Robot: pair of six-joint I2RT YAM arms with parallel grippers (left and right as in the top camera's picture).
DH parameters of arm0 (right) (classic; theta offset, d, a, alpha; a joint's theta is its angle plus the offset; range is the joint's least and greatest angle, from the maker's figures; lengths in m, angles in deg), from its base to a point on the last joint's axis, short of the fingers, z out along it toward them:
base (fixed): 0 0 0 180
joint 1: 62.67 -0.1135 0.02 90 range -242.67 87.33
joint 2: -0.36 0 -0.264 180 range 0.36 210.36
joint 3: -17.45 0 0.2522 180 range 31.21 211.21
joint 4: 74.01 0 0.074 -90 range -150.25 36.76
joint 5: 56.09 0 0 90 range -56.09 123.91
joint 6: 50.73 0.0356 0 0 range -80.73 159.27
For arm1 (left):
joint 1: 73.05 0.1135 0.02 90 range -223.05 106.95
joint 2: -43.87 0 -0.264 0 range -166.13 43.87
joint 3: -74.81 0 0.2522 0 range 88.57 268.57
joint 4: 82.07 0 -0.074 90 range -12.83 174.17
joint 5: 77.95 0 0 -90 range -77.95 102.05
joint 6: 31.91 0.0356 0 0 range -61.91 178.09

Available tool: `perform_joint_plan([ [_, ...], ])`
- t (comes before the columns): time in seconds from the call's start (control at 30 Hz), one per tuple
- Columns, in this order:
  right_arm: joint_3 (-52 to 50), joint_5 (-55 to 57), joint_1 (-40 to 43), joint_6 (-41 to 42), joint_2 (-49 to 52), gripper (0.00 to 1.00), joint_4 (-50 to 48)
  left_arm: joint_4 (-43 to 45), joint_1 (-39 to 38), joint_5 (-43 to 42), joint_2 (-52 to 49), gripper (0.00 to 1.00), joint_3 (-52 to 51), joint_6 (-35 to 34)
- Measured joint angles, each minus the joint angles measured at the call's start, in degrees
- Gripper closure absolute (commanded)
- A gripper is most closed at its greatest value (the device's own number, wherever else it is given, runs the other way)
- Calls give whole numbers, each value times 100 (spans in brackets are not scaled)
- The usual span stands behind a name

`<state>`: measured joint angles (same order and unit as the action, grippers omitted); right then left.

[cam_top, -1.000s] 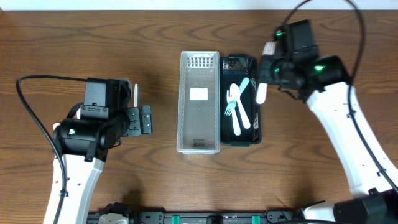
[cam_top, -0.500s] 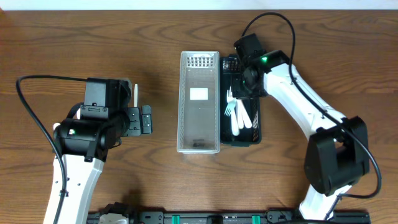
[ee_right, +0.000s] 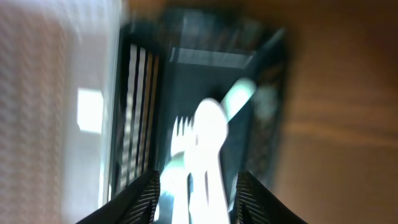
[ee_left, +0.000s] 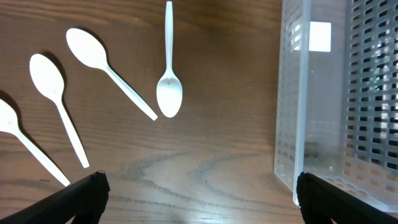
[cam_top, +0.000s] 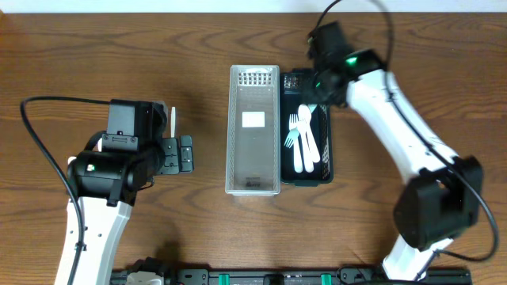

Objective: Pack container
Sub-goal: 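Carry the fork into the dark green basket and release it, then move the left gripper down onto the upright white spoon, then close the left gripper on the white spoon's handle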

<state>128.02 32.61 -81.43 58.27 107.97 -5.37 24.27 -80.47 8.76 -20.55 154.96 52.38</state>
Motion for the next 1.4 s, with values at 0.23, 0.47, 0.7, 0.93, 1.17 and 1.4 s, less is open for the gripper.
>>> perform_joint_plan([
  [0.23, 367, 131, 1550, 138, -992, 39, 468, -428, 94, 201, -632, 2, 1335, 15],
  [0.47, 83, 181, 2570, 44, -999, 39, 1045, -389, 649, 286, -2361, 2, 1550, 76],
  [0.7, -546, 195, 2881, -87, -953, 39, 901, 149, 699, 258, -3689, 2, 1543, 551],
  [0.93, -844, 188, 2881, -173, -951, 39, 820, 365, 699, 216, -4599, 2, 1543, 730],
  [1.17, -844, 188, 2881, -181, -951, 39, 748, 522, 699, 46, -5174, 2, 1543, 769],
  [1.4, -844, 188, 2881, -192, -951, 39, 745, 682, 699, -160, -5431, 2, 1537, 772],
])
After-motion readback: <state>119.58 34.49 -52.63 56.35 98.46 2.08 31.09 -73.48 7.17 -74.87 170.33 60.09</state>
